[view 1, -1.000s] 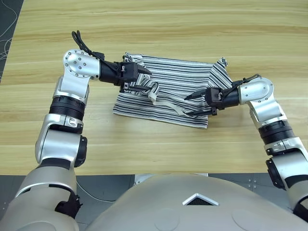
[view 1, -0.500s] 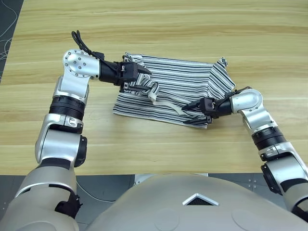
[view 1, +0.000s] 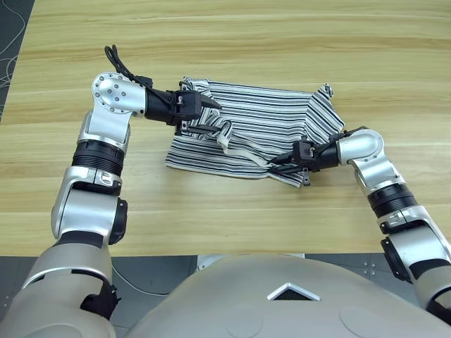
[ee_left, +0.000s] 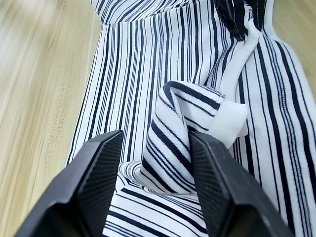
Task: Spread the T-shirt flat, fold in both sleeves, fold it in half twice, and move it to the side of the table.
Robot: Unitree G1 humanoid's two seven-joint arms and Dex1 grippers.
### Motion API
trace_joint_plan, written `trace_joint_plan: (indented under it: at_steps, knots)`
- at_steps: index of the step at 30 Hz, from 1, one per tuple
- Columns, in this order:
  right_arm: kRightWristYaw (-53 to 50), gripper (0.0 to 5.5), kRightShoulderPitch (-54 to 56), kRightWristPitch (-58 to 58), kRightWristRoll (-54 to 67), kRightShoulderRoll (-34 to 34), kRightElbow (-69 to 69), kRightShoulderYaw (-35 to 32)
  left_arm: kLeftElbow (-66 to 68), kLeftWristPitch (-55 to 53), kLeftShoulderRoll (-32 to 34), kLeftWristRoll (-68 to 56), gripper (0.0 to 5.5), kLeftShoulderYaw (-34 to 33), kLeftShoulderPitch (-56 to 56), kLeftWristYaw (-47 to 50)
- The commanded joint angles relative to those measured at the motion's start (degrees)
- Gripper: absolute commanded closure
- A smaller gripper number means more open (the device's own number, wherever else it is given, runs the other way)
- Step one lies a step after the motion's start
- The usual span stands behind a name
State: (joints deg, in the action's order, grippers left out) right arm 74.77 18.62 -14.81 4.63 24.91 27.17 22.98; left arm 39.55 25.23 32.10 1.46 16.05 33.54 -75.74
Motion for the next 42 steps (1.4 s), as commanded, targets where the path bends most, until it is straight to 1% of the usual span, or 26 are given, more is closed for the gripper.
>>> trace_joint_plan:
  at_steps: [1, 3, 7, 35, 37, 39, 42]
  knots:
    - [1.2, 5.37, 0.7, 0.8, 0.0, 0.7, -0.6, -0.3, -0.2, 0.3, 0.7, 0.6, 3.06, 0.1, 1.3, -0.1]
    - [2.0, 5.37, 0.4, 1.6, 0.4, 0.7, -0.8, -0.2, -0.2, 0.3, 0.7, 0.6, 3.06, 0.1, 1.3, -0.1]
    - [1.8, 4.64, 0.2, 2.7, 0.3, 0.6, -1.3, -0.5, -0.2, 0.2, 0.7, 0.6, 3.06, 0.1, 1.4, -0.1]
    - [1.8, 4.64, 1.7, 2.2, 0.4, 1.0, -1.7, -2.6, 0.5, 0.4, 0.7, 0.7, 3.06, 0.3, 1.7, -0.2]
    - [1.7, 4.60, 1.7, 2.1, 0.3, 0.9, -1.6, -2.6, 0.7, 0.5, 0.7, 0.8, 3.33, 0.4, 1.7, -0.5]
    - [1.6, 4.60, 1.7, 2.0, 0.3, 0.8, -1.5, -2.6, 0.9, 0.6, 0.7, 0.8, 3.73, 0.5, 1.7, -0.6]
    - [1.4, 4.60, 1.8, 1.9, 0.3, 0.6, -1.5, -2.6, 1.7, 0.8, 0.5, 1.3, 3.73, 1.0, 1.5, -0.6]
